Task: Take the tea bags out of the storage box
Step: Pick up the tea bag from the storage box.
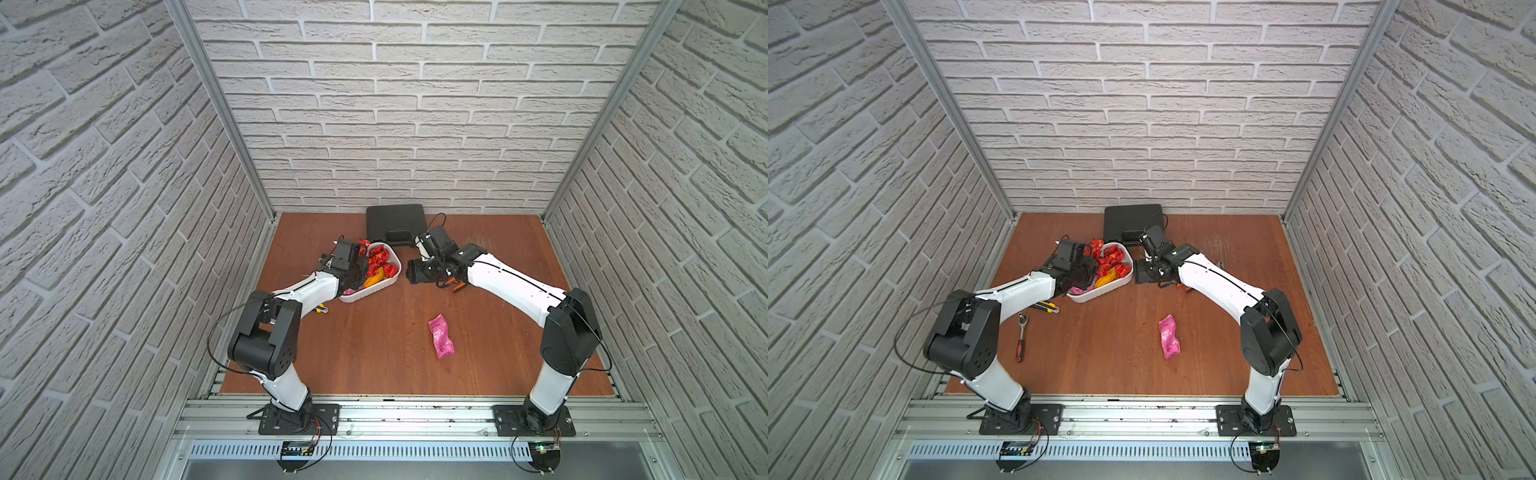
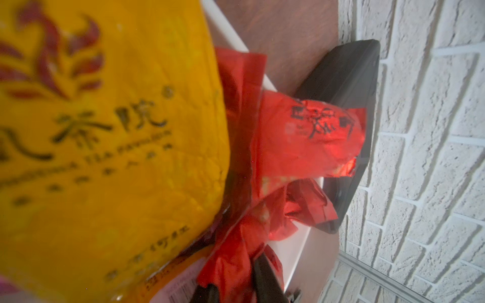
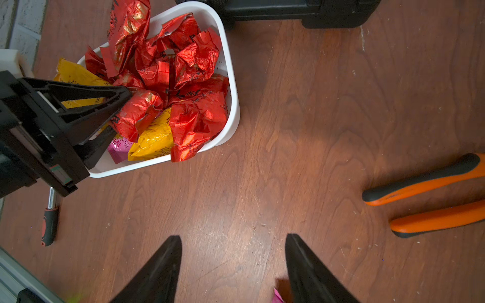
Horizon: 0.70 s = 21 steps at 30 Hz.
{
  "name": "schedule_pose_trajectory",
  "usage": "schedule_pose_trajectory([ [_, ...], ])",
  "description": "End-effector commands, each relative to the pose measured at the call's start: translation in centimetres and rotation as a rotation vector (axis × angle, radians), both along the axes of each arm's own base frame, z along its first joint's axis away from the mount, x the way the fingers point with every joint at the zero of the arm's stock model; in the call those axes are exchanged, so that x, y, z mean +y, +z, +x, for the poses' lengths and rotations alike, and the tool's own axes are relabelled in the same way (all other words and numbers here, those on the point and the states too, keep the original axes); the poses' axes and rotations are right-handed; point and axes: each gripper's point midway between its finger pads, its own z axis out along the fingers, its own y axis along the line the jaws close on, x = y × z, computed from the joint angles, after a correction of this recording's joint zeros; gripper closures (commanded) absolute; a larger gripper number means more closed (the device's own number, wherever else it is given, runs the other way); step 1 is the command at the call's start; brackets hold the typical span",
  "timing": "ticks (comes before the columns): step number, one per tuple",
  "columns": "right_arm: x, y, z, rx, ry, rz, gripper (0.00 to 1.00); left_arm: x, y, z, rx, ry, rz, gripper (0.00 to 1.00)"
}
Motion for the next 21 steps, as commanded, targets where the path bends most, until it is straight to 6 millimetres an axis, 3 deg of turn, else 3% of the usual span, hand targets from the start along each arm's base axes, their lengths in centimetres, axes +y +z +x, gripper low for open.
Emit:
schedule_pose_trajectory([
  [1,0.1,3.8,0.2,-0.074,0.003,0.062,0.32,0.2,3.7,-0.1,-0.108,-0.058,0.084,0.86],
  [8,0.6,5.1,-0.5,-0.059,0.042,0.123,0.32,-0.1,7.6,-2.4,-0.263,-0.245,0.278,0.90],
  [12,0.8,6.3,-1.6,-0.030,0.095,0.171,0.33,-2.4,9.5,-4.3,-0.398,-0.450,0.385,0.91],
  [16,0.3,6.7,-3.3,-0.010,0.134,0.177,0.33,-5.1,9.4,-6.9,-0.482,-0.672,0.444,0.91],
  [21,-0.8,6.1,-5.8,0.032,0.137,0.201,0.33,-7.7,7.8,-10.2,-0.541,-0.844,0.447,0.92],
])
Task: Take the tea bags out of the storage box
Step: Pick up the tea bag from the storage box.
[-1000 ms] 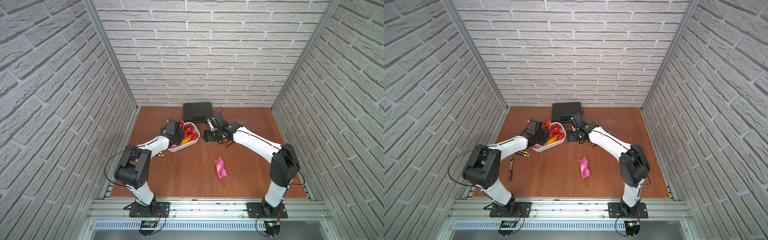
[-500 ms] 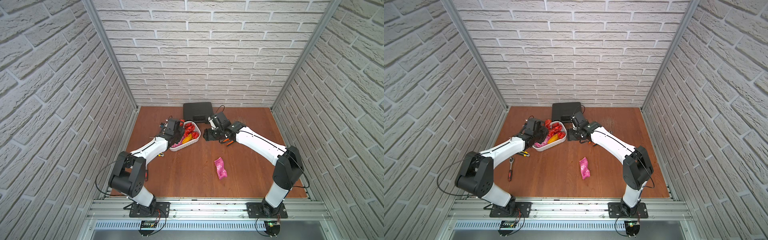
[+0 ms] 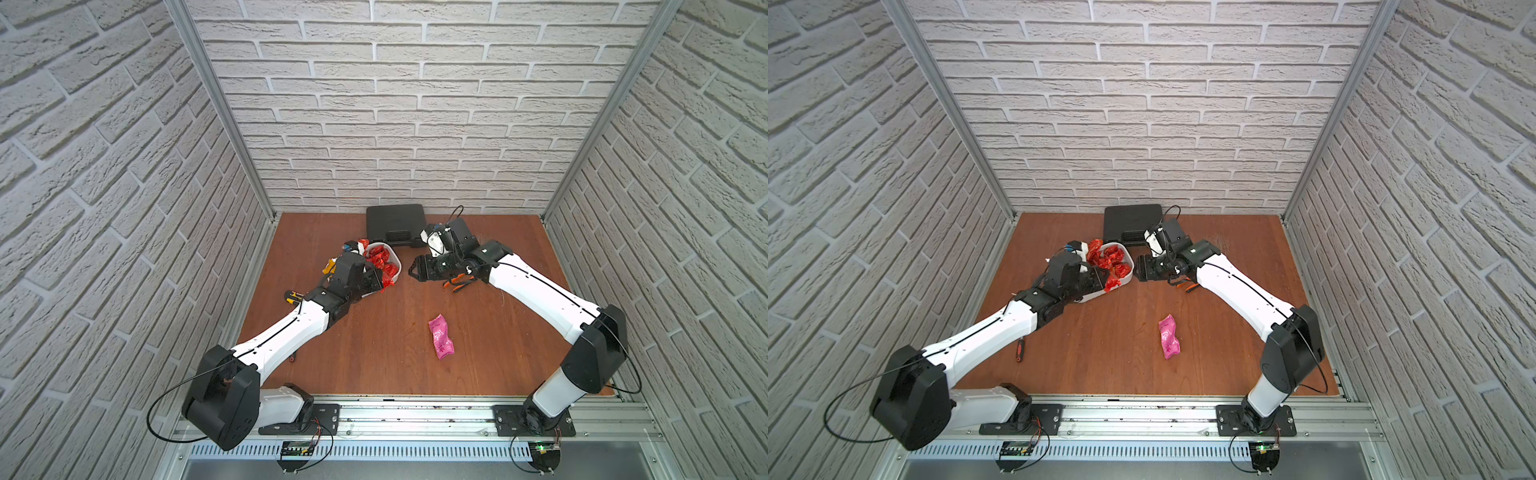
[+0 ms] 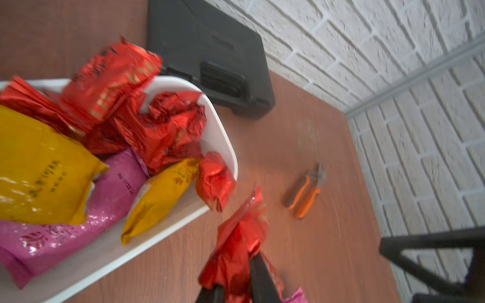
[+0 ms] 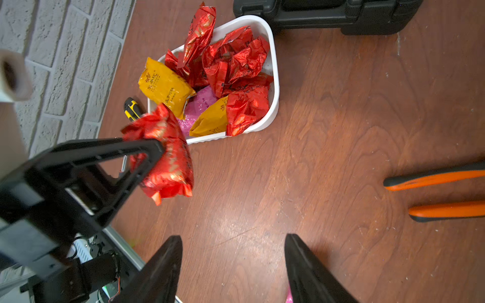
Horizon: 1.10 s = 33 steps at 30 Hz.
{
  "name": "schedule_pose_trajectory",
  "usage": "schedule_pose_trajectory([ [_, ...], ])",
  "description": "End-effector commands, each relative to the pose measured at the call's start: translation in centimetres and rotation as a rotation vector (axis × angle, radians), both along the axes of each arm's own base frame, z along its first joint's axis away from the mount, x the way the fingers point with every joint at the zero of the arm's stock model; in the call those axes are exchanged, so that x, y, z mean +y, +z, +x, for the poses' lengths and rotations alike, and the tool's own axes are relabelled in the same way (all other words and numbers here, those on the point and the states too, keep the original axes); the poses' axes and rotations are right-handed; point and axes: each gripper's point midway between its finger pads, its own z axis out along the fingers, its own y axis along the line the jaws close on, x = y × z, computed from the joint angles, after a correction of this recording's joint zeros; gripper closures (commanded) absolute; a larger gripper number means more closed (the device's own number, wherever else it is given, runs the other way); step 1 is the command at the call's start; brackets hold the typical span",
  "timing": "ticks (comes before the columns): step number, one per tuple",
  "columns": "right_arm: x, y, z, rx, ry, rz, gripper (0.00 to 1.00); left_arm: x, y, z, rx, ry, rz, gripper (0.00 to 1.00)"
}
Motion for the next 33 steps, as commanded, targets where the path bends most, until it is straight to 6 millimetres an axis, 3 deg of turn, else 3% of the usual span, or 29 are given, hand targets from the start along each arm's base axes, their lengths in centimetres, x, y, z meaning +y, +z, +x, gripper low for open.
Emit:
schedule_pose_trajectory([
  [1,-0.6,0.3,-2.4,0.025,0.024,0.041,0.33,-2.2,0.3,-1.9,-0.089,-0.177,0.027,0.92],
  [6,-1.0,-0.9,-4.7,0.072,-0.009,0.129,0.33,-4.3,-0.4,-4.0,-0.097,-0.282,0.020,0.92],
  [11,-0.3,-2.3,-5.8,0.135,-0.050,0.217,0.35,-5.3,-0.7,-5.3,-0.106,-0.351,-0.013,0.92],
  [17,2.1,-2.4,-5.7,0.141,-0.018,0.269,0.37,-6.3,-0.4,-6.2,-0.112,-0.420,-0.044,0.92],
  [22,3.0,-1.1,-4.0,0.082,-0.036,0.321,0.37,-6.9,-0.2,-7.1,-0.114,-0.470,-0.058,0.92],
  [26,3.2,-2.3,-3.4,0.097,-0.054,0.306,0.38,-6.7,-0.2,-7.6,-0.119,-0.481,-0.065,0.92],
  [33,3.6,-3.3,-3.1,0.109,-0.072,0.336,0.49,-6.5,0.3,-7.9,-0.131,-0.484,-0.066,0.91],
])
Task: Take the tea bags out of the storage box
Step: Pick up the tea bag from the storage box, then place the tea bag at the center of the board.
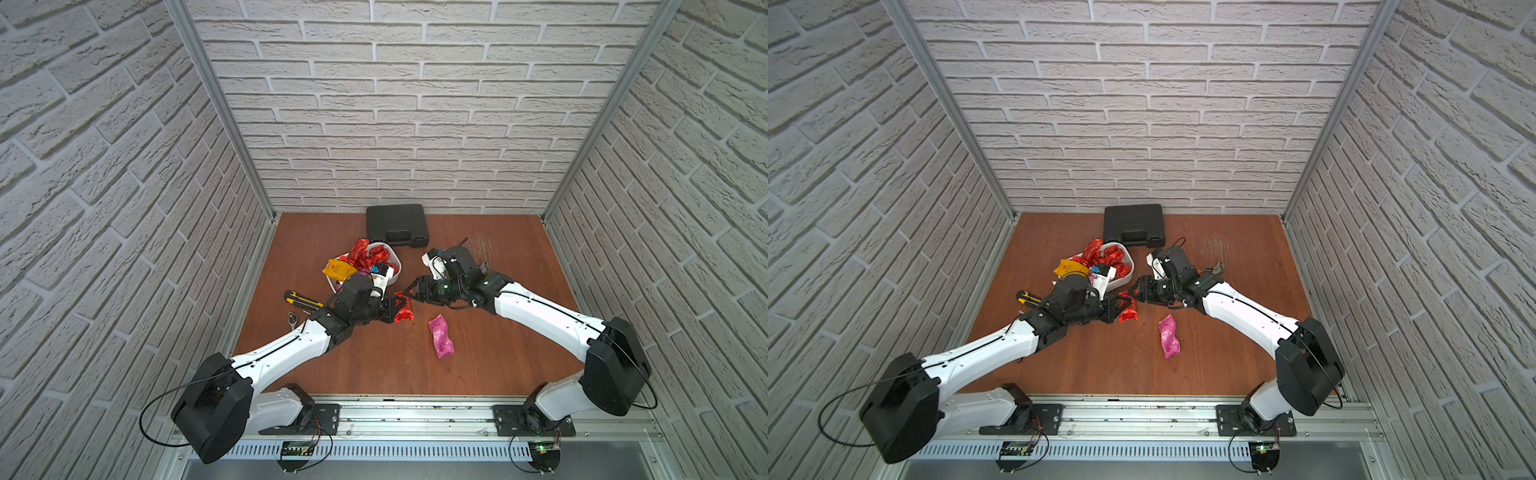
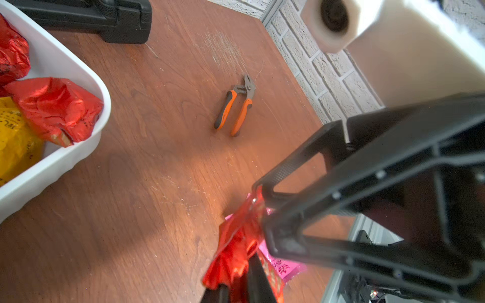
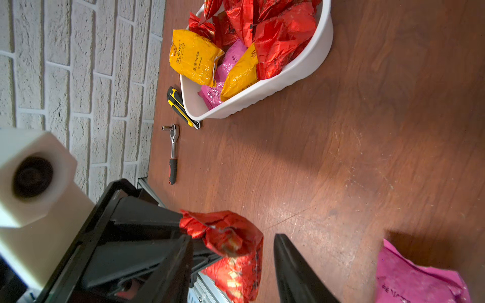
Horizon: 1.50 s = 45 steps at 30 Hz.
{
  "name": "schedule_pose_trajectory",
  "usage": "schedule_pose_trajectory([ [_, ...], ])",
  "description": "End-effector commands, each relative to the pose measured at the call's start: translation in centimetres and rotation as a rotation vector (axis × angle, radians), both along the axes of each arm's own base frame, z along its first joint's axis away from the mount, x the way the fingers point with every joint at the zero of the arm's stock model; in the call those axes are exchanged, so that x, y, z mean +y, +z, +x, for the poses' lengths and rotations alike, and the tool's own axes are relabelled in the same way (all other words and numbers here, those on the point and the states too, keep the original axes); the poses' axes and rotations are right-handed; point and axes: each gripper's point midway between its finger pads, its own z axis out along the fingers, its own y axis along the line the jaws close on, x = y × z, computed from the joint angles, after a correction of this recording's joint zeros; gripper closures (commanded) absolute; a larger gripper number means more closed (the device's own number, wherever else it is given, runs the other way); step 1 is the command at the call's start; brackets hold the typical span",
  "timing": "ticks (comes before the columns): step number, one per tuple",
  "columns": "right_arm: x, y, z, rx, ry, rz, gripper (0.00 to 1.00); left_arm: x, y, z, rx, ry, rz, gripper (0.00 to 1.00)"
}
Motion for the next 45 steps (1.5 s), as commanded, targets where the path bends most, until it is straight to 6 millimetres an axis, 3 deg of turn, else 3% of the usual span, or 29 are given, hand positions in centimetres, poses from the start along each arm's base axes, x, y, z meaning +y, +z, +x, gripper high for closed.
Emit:
schedule_pose_trajectory([
  [1,0.7,0.8,0.8,-0.040,-0.016,0.052,0.50,-0.3,1.1,-0.4,-0.051,-0.030,-0.026,0.92],
  [8,1.5,0.5,0.9,-0.024,-0.004,0.085,0.74,-0.5,1.0,-0.4,-0.045,-0.041,-0.029,0.91],
  [13,1.4,0.4,0.5,-0.023,0.004,0.083,0.92,-0.2,0.8,0.0,-0.043,-0.016,-0.022,0.82],
  [17,0.2,-1.1,0.1,0.002,-0.019,0.015,0.97,0.8,0.3,0.4,-0.032,0.042,0.002,0.28],
  [21,-2.0,-4.1,-0.8,0.063,-0.045,-0.125,0.97,3.6,-0.6,0.9,-0.009,0.184,0.084,0.09],
  [26,-2.8,-7.5,-2.3,0.166,-0.048,-0.212,0.97,10.3,-0.7,1.5,0.059,0.547,0.194,0.08],
  [30,-3.4,-9.3,-2.3,0.199,-0.068,-0.274,0.97,15.7,0.1,2.0,0.144,0.801,0.232,0.12],
  [33,-4.0,-10.5,-2.1,0.225,-0.090,-0.332,0.93,18.6,0.3,2.8,0.246,0.914,0.207,0.16],
  [36,-4.3,-11.1,-2.0,0.251,-0.101,-0.377,0.81,21.5,0.1,3.7,0.351,1.005,0.202,0.17],
  [39,-4.6,-10.3,-1.6,0.230,-0.094,-0.403,0.63,23.2,-0.1,4.7,0.401,1.033,0.202,0.20],
  [42,-4.5,-7.7,-0.7,0.146,-0.081,-0.394,0.49,23.6,-0.6,5.9,0.420,0.999,0.197,0.25],
  [45,-3.4,-4.8,0.5,0.035,-0.038,-0.342,0.44,23.2,-1.0,7.5,0.421,0.919,0.157,0.29],
])
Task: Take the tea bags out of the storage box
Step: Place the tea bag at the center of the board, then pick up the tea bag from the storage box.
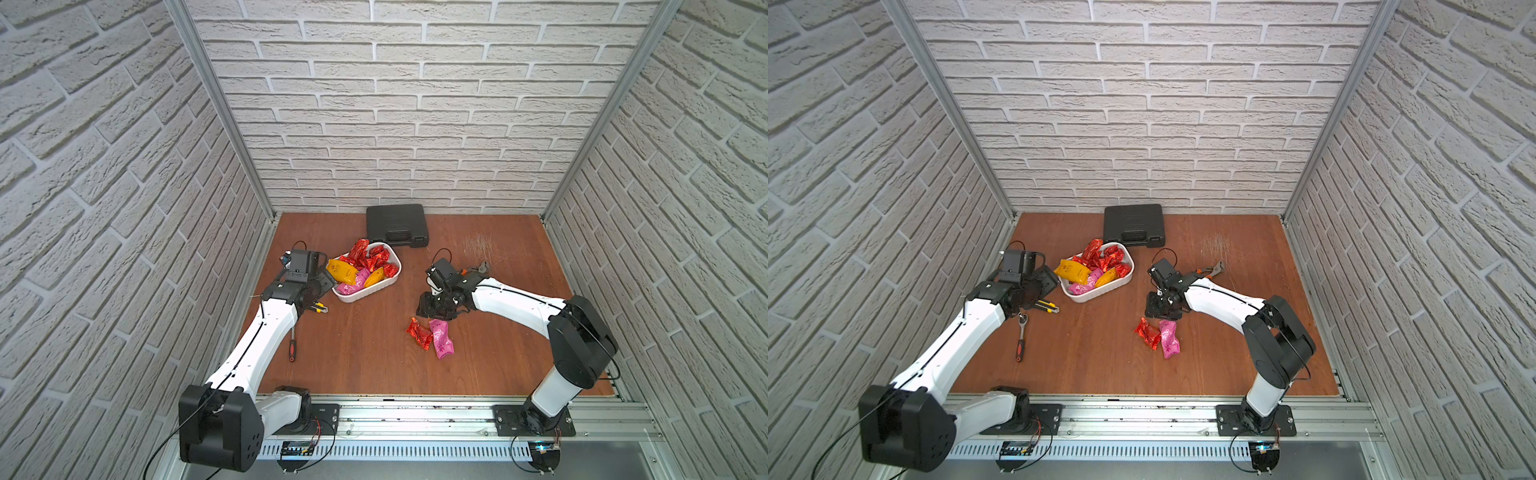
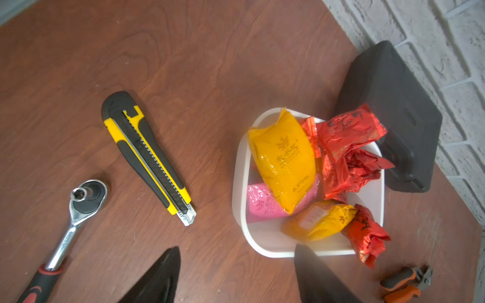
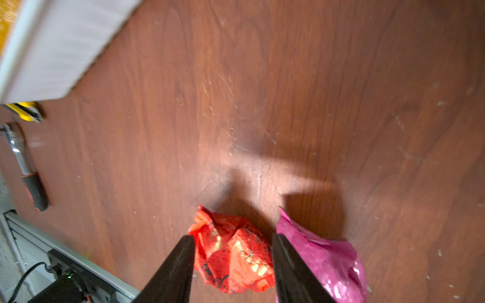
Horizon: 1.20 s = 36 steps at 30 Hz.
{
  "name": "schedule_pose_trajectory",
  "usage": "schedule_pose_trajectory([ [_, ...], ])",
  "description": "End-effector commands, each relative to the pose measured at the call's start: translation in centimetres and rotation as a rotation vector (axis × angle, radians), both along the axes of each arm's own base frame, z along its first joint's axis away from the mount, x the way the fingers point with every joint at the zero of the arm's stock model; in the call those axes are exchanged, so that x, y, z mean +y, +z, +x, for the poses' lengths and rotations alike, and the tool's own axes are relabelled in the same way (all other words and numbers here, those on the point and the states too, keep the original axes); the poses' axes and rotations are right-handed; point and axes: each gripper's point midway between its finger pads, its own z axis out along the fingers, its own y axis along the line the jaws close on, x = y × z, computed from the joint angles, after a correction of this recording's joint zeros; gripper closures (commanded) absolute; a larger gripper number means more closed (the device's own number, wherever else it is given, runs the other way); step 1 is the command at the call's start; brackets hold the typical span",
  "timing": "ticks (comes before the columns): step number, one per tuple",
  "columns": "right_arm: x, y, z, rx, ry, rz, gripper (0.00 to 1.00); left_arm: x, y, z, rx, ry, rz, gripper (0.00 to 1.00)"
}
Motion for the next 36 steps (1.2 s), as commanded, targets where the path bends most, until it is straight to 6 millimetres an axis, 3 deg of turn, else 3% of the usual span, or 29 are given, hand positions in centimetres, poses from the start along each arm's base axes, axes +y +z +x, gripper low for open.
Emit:
schedule_pose_trajectory([
  [1,1.3,5.0,1.9,-0.172,0.082,0.055,0.44,-1.2,0.3,1.6,-0.019,-0.118,-0.066,0.29],
  [8,5.3,8.6,5.8,-0.349,0.262,0.087,0.42,-1.4,-0.1,4.7,-0.064,-0.182,-0.123,0.36],
  [15,8.4,8.2,9.8,-0.381,0.413,-0.066,0.41,-1.8,-2.2,4.3,-0.021,-0.170,-0.159,0.40],
  [16,8.8,6.8,10.5,-0.351,0.419,-0.092,0.41,-1.8,-2.5,4.1,-0.013,-0.169,-0.158,0.40],
  [19,9.7,5.9,11.9,-0.325,0.425,-0.122,0.41,-1.7,-3.5,3.7,0.009,-0.169,-0.152,0.41],
  [24,9.2,4.4,14.0,-0.321,0.373,-0.227,0.42,-1.7,-4.7,3.6,0.035,-0.155,-0.151,0.43],
  [29,8.6,3.1,14.8,-0.323,0.362,-0.285,0.43,-1.9,-5.5,3.8,0.046,-0.156,-0.153,0.44],
  [36,9.6,1.4,15.2,-0.311,0.386,-0.268,0.44,-2.2,-6.7,4.7,0.073,-0.155,-0.143,0.49],
])
